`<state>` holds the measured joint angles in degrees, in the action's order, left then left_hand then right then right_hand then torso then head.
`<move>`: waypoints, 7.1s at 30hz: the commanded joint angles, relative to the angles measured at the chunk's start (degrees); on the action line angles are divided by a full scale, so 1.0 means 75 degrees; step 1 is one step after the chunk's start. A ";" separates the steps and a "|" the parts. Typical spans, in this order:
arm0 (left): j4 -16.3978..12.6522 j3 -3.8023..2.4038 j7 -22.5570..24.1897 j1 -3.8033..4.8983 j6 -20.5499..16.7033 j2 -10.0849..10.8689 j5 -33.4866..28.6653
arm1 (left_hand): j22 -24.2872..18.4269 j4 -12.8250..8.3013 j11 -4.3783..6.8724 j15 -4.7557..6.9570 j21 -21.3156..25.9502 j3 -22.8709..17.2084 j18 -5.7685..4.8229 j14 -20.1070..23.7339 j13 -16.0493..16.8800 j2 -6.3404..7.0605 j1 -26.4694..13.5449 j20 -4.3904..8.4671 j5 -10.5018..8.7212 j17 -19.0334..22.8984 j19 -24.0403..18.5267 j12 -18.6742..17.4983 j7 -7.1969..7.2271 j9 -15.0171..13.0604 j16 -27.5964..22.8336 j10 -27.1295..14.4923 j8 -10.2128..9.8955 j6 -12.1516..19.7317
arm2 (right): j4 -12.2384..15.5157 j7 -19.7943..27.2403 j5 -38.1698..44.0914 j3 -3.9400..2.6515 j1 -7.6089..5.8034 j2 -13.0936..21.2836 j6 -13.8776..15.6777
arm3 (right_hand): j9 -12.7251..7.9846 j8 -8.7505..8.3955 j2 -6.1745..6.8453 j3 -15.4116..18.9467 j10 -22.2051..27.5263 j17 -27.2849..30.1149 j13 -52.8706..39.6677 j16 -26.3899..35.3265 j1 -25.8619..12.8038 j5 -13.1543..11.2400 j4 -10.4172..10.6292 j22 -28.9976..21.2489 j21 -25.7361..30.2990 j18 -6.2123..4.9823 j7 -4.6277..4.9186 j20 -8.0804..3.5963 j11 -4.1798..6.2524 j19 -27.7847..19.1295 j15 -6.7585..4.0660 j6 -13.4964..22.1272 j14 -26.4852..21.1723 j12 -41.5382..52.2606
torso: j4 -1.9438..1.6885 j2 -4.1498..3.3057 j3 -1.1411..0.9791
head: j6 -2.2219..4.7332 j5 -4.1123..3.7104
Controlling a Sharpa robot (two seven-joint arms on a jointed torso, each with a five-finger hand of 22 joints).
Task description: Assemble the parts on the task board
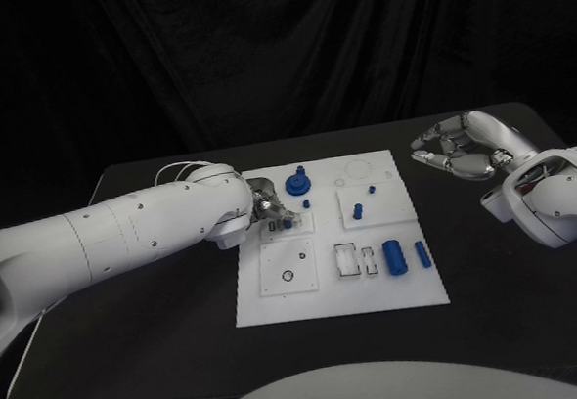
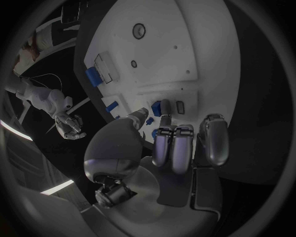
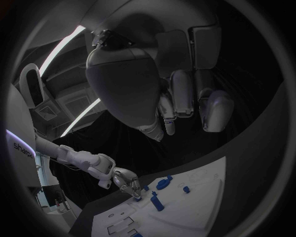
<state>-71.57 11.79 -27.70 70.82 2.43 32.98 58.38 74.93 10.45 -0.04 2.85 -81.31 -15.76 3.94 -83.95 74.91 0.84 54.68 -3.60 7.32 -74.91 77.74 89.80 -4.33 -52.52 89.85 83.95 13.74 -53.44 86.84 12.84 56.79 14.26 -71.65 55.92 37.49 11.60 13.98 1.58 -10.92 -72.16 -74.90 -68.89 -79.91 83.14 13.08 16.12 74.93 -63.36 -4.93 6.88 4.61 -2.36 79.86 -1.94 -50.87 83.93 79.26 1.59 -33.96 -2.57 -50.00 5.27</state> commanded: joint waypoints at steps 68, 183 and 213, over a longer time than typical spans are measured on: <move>0.1336 0.0040 0.0496 0.0522 0.0139 -0.0035 0.0387 | 0.0632 0.0716 0.0135 0.0120 -0.0152 0.1944 -0.0104 -0.0807 0.2012 -0.0629 0.1273 0.0118 0.0278 -0.2012 0.0440 0.0027 0.0185 -0.1396 0.0020 0.0807 0.0190 -0.0215 | 0.0011 -0.0171 0.0064 -0.0005 0.0020 0.0008 -0.0186 | -0.0033 -0.0025 0.0060 0.0022 -0.0049 -0.0367 -0.0016 0.0037 -0.0021 0.0127 -0.0006 0.0905 0.0055 -0.0084 0.0024 -0.0012 -0.0001 0.0037 0.0041 0.0004 0.0241 -0.0001 | 0.0028 -0.0015 0.0011 | 0.0001 0.0054; 0.0819 0.0040 0.3258 0.0015 -0.1758 0.0580 0.3158 | 0.1262 -0.1058 -0.0503 -0.0460 -0.0216 -0.0135 -0.0201 -0.0807 0.2012 0.0442 0.3114 -0.0442 -0.0175 -0.2012 0.0670 0.0027 -0.0624 0.2407 0.0020 0.0807 -0.1363 0.1488 | -0.0025 -0.0378 0.0099 -0.0005 0.0042 0.0054 -0.0418 | -0.0111 -0.0056 0.0091 -0.0149 0.0049 -0.0282 0.0111 0.0105 0.0169 0.0688 -0.0142 0.0888 0.0225 -0.0106 0.0047 -0.0017 -0.0012 0.0018 0.0044 0.0060 0.0220 -0.0066 | -0.0006 0.0005 -0.0007 | 0.0001 0.0037; 0.1975 0.0038 0.3682 -0.0575 -0.1936 -0.0193 0.3241 | 0.1404 -0.0980 -0.0538 -0.0495 -0.0306 0.0083 -0.0237 -0.0807 0.2012 0.0301 0.3349 -0.0481 0.0736 -0.2012 0.0799 0.0027 -0.0600 0.3485 0.0020 0.0807 -0.1338 0.0732 | 0.0008 -0.0380 0.0100 -0.0005 0.0045 0.0072 -0.0462 | -0.0112 -0.0054 0.0101 -0.0150 0.0042 -0.0273 0.0101 0.0112 0.0171 0.0693 -0.0146 0.0887 0.0231 -0.0107 0.0047 -0.0016 -0.0012 0.0016 0.0044 0.0056 0.0216 -0.0061 | 0.0004 -0.0010 0.0004 | 0.0001 0.0017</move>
<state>-57.04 11.85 -1.73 67.04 -11.74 31.74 82.41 74.91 3.29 -3.84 -0.63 -83.54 -15.13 3.04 -83.95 74.91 2.99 79.31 -7.16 12.65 -74.91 83.38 89.79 -8.90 -26.63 89.85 84.04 3.61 -47.61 86.75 10.81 57.25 14.27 -71.45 56.37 34.26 10.81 13.75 2.33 -11.80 -72.16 -74.90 -68.12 -79.42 83.92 17.93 15.24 74.93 -62.01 -4.93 7.09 4.61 -2.36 79.86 -1.94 -50.67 83.93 79.03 1.57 -34.06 -2.55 -50.00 5.41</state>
